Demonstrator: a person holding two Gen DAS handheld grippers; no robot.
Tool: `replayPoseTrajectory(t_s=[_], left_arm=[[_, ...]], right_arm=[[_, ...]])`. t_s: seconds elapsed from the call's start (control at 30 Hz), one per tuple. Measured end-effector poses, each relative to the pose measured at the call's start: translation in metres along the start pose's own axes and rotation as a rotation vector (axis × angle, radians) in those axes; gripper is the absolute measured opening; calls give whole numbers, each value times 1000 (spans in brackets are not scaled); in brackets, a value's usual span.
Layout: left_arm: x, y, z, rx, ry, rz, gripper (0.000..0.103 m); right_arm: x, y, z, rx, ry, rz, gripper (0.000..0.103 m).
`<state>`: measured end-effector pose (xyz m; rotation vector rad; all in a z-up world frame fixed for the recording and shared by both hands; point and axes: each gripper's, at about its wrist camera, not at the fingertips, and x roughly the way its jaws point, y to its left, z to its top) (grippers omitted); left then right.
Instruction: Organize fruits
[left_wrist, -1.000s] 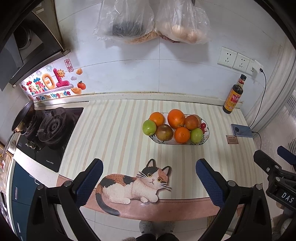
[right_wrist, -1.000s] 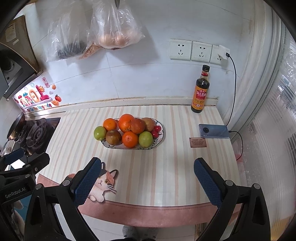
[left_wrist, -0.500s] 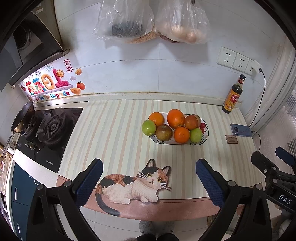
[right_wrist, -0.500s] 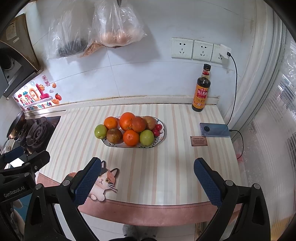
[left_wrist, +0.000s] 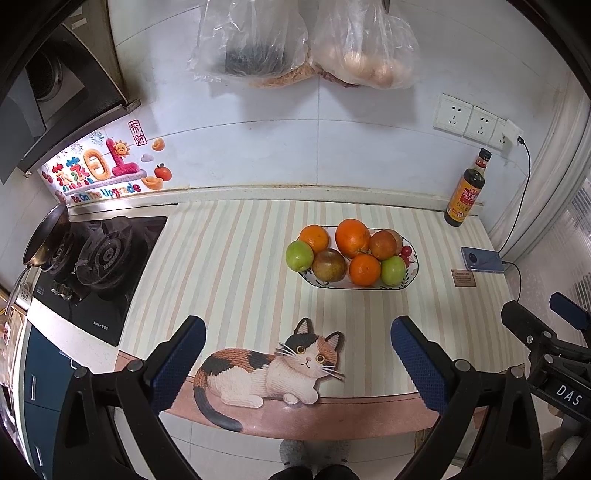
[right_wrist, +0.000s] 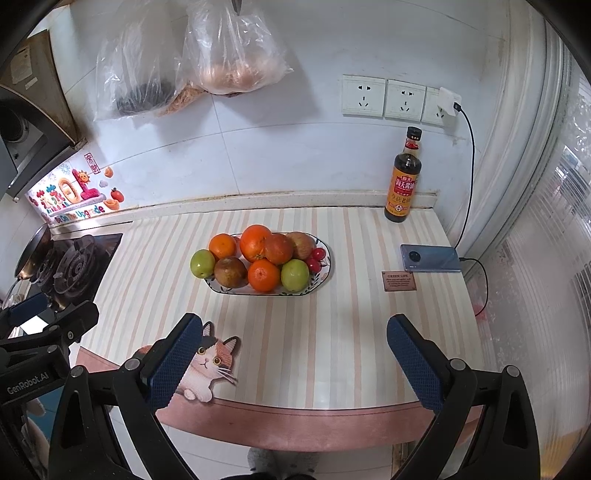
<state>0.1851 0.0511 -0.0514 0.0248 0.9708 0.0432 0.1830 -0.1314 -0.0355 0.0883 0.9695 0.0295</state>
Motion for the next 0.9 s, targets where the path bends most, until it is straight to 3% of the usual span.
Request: replayPoseTrajectory(t_s=[0.9], left_arm=[[0, 1, 1, 6, 1, -3, 103]], right_arm=[[0, 1, -1, 1, 2, -2, 102]])
